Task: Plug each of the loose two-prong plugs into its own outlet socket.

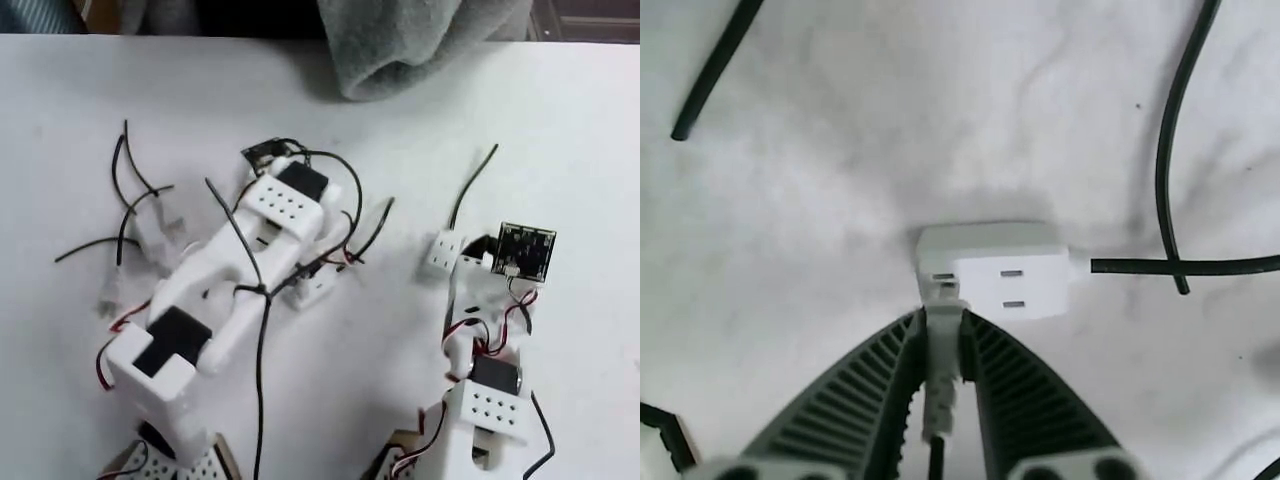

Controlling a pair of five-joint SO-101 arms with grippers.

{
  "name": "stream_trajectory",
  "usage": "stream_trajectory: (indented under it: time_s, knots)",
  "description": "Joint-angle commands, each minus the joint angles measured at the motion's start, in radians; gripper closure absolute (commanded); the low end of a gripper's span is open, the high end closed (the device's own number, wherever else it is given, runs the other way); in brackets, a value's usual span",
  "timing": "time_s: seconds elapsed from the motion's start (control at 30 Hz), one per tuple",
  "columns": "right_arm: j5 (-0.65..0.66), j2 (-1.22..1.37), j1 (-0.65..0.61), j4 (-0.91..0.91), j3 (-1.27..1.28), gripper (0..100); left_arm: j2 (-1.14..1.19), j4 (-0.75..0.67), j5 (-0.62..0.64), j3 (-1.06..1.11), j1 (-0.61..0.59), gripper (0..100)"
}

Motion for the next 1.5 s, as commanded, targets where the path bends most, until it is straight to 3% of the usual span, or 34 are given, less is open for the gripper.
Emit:
stream_trajectory:
  time_s: [0.0, 0.13, 0.43, 0.83, 1.03, 1.47]
  knots:
    - [-0.008, 0.002, 0.010, -0.019, -0.009, 97.8, -0.005, -0.003, 0.043, 0.032, 0.001, 98]
    - [-0.008, 0.002, 0.010, -0.019, -0.009, 97.8, -0.005, -0.005, 0.129, 0.031, 0.001, 98]
    - [-0.008, 0.002, 0.010, -0.019, -0.008, 97.8, -0.005, -0.138, 0.129, 0.078, -0.062, 98]
    - [-0.008, 0.001, 0.010, -0.021, -0.003, 97.8, -0.013, -0.129, 0.127, 0.097, -0.038, 98]
    - [-0.008, 0.001, 0.010, -0.038, 0.002, 97.8, -0.013, -0.048, 0.126, 0.061, 0.008, 98]
    - [-0.008, 0.001, 0.010, -0.041, 0.002, 97.8, -0.008, -0.040, 0.133, 0.061, -0.028, 98]
